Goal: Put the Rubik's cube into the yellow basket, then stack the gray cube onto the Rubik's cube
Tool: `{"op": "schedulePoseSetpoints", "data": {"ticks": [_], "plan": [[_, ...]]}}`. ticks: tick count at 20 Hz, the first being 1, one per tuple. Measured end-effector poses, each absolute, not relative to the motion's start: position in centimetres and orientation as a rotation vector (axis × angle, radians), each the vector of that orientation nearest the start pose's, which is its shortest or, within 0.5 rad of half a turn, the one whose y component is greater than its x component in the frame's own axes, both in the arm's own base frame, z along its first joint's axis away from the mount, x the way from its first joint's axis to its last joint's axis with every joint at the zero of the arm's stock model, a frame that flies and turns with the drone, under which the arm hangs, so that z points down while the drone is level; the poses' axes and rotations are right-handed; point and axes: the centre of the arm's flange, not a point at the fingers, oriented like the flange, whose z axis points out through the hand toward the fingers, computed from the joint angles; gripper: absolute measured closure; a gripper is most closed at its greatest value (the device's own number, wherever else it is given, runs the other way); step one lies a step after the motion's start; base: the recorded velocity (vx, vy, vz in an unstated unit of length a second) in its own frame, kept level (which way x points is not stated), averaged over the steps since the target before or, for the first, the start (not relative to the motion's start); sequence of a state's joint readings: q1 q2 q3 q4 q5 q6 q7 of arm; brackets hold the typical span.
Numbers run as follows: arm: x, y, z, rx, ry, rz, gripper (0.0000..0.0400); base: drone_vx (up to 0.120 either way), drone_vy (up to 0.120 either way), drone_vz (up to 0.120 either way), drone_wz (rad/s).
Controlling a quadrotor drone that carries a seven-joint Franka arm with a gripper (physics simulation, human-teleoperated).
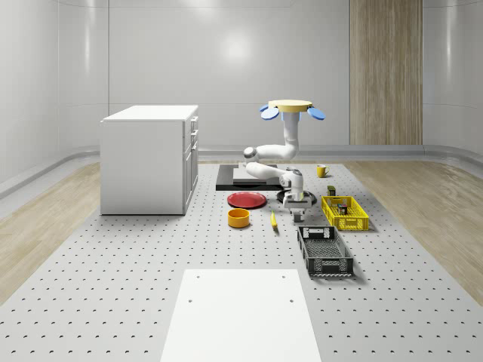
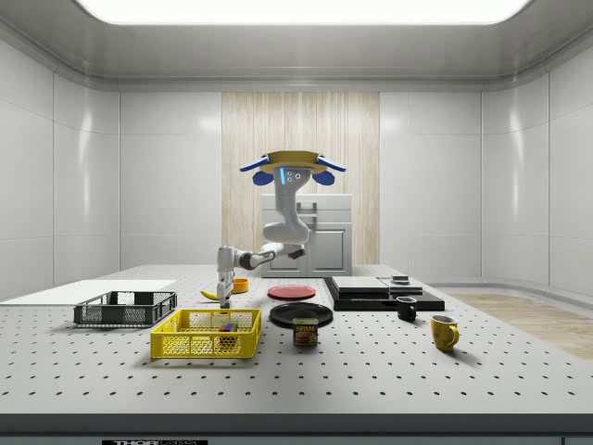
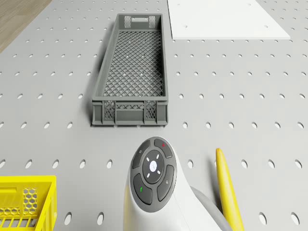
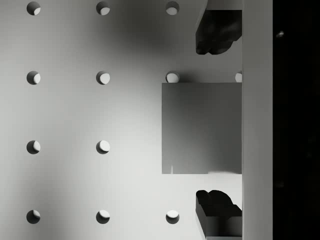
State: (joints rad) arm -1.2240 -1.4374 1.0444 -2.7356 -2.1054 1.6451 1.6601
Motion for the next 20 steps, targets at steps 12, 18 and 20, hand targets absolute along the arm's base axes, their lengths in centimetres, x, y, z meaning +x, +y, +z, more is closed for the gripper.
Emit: {"op": "schedulePoseSetpoints", "data": {"ticks": [12,18,20], "plan": [[31.4,0.0,60.8,0.000,-0.002,0.786,0.0000,0.000,0.000,0.000,0.000],[31.1,0.0,61.1,0.000,-0.002,0.786,0.0000,0.000,0.000,0.000,0.000],[31.1,0.2,61.3,0.000,-0.002,0.786,0.0000,0.000,0.000,0.000,0.000]]}}
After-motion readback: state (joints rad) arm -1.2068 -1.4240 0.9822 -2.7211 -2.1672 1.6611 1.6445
